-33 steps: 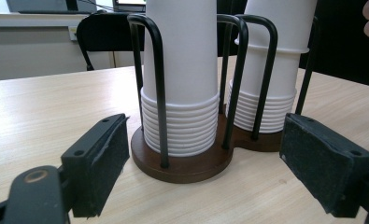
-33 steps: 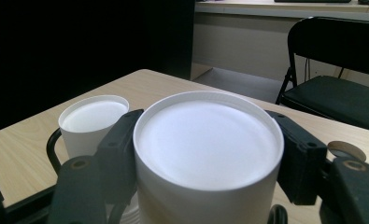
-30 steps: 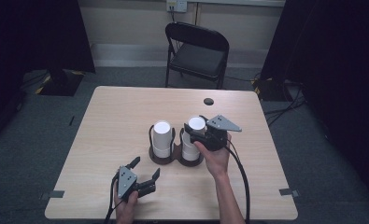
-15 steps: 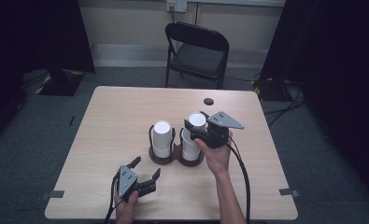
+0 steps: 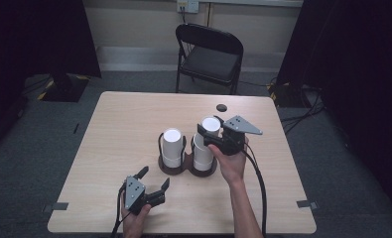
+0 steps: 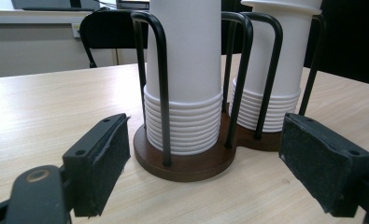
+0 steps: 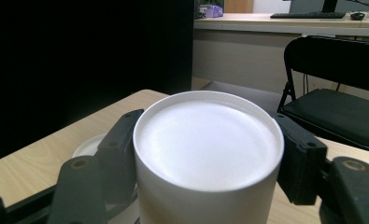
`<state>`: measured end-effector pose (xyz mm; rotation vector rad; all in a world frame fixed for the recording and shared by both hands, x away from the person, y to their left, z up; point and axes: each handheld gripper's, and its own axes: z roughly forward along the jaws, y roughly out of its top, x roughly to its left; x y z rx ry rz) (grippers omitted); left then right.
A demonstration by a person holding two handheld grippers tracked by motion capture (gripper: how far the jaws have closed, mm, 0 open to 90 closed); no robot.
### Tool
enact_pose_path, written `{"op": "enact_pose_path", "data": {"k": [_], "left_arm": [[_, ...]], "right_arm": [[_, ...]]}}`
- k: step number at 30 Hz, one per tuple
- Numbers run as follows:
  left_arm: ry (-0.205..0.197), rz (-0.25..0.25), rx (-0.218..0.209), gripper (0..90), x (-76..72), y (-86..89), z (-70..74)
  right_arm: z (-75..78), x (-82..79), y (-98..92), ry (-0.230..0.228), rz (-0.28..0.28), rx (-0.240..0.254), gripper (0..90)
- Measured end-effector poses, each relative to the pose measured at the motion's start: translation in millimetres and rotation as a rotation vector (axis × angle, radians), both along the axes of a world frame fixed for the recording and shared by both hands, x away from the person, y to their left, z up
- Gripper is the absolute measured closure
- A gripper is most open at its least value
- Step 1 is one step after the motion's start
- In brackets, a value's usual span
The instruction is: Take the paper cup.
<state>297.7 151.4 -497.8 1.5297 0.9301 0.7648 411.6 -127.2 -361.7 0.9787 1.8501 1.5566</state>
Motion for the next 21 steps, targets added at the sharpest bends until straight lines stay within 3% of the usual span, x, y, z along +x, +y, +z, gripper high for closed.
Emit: {"op": "enact_pose_path", "data": {"k": [21], "left_arm": [[0.018,-0.006,0.009,16.0,-0.9,0.3,0.5]], "right_arm": [[14.8,-5.5,-4.6,-0.032,-0.01,0.049,33.7]]}}
